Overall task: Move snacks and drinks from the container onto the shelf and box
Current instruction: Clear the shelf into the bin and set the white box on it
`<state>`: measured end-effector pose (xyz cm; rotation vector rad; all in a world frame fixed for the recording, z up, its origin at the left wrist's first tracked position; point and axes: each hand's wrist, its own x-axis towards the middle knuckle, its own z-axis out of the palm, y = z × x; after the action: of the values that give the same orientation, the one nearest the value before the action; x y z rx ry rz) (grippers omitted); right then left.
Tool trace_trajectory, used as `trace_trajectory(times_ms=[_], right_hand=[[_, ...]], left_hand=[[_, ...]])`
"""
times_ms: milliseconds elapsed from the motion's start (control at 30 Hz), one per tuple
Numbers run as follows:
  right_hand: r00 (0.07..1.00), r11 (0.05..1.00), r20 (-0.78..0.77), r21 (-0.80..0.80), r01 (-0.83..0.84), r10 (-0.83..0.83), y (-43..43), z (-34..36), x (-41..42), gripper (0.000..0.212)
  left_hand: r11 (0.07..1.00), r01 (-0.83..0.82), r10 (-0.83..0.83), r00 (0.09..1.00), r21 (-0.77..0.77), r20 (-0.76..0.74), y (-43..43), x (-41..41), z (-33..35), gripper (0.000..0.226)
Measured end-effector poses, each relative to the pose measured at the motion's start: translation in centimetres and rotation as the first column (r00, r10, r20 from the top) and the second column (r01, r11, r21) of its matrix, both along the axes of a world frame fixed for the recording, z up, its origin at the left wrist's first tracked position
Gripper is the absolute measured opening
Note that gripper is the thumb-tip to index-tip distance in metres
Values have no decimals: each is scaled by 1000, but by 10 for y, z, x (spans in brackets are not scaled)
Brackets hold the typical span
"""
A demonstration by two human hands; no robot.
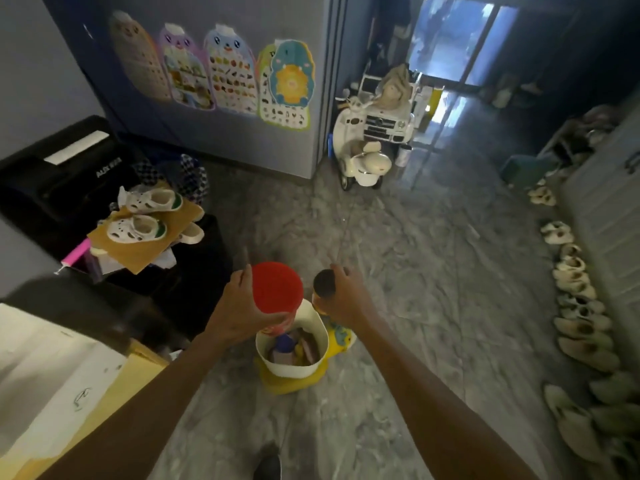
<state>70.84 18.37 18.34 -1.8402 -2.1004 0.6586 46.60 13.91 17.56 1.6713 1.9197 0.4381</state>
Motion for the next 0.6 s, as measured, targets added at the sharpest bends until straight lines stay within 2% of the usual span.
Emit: trace_trajectory(times_ms=[233,333,400,600], right_hand=[[994,988,-36,-125,94,-99,39,-102,-5,79],[992,978,-32,-178,112,-120,54,-166,-7,74],[991,968,-44,-227,111,-124,59,-210,-11,72],[995,953,-55,-296,67,-87,65,-331,-17,72]], left_hand=[[993,15,-12,999,-120,31,51,-7,-93,168],[985,-38,35,999,-167,-17,61,-13,-153,167],[977,-66,56,997,-202,-55,67,-16,-197,168],[947,-88,89,996,-309,-10,81,1,-303,163]])
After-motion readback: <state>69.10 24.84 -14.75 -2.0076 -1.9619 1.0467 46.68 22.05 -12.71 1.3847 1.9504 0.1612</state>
